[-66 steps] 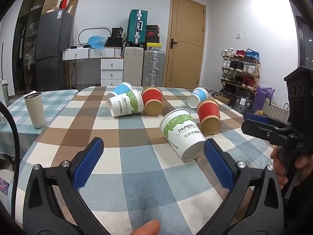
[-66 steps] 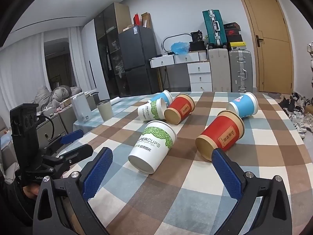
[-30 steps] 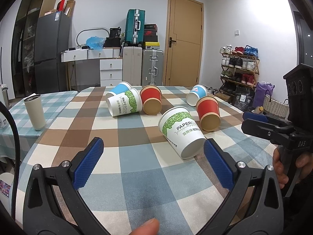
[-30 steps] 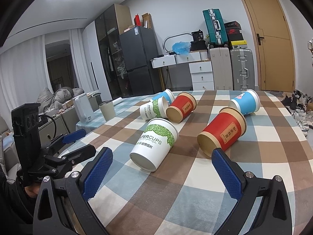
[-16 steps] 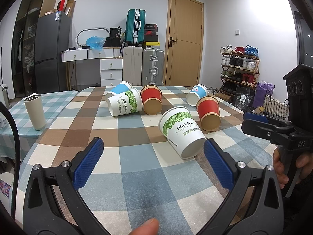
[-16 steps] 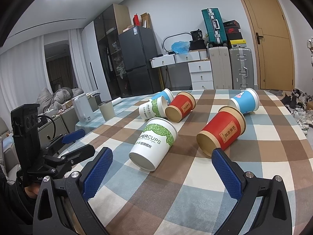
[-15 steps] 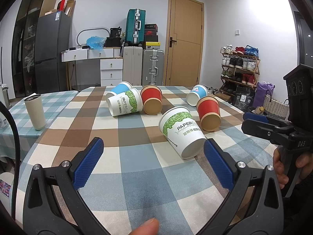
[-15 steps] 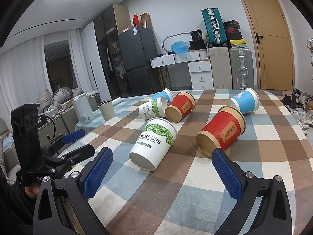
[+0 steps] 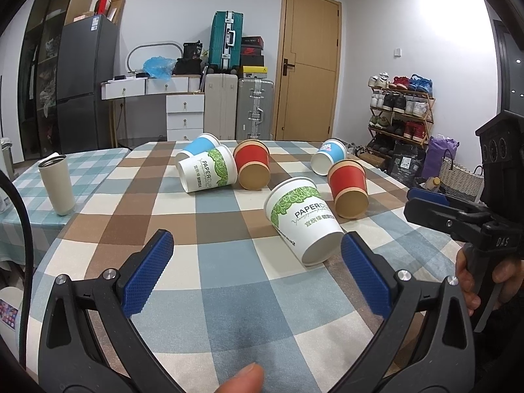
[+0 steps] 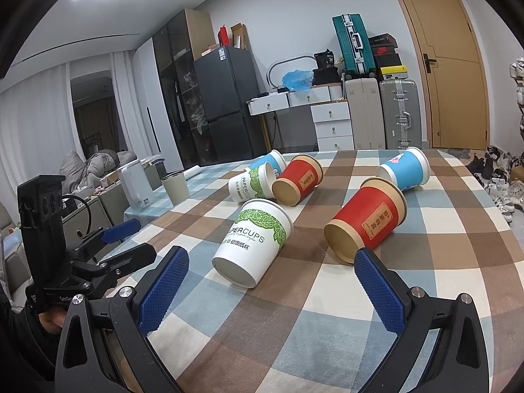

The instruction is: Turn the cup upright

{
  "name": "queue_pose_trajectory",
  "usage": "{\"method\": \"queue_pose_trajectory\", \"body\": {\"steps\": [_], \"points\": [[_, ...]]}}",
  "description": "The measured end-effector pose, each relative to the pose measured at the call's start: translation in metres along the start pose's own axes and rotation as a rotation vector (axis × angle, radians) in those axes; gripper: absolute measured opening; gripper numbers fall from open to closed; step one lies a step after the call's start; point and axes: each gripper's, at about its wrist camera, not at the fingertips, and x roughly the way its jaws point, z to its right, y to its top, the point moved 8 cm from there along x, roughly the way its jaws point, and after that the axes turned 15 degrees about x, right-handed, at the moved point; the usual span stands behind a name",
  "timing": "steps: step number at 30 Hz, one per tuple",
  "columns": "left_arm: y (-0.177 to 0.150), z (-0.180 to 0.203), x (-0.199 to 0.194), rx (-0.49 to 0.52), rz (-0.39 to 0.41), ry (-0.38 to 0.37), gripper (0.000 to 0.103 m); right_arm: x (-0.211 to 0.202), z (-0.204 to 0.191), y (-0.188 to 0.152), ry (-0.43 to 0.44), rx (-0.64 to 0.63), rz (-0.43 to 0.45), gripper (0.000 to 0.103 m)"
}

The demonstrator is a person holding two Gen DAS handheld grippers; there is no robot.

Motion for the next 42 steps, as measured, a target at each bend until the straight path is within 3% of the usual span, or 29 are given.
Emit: {"method": "queue_pose_trajectory", "body": {"steps": [15,20,26,32,42], "points": [[0.002,-0.006,-0.002,-0.007,-0.012,0.010,0.102,-0.001,-0.002,0.001,-0.007,0.005,-0.001,0.103],[0.004,-0.003,0.006,-0.012,-0.049,0.002,0.102,0.000,0.001,0.003,-0.019,0.015,-0.003,0.103],[0.000,-0.002,0.027,-0.053,-0.153,-0.014,0.102,-0.003,0.010,0.006,-0.067,0.017,0.010,0.103],[0.007,0.014,0.042,-0.004,-0.167,-0.010,0.102,-0.004,0.020,0.010,-0.087,0.045,0.009,0.103],[0.016,0.033,0.075,-0.032,-0.222,-0.049,0.102,-0.008,0.038,0.014,-0.145,0.103,0.010,0.103]]}}
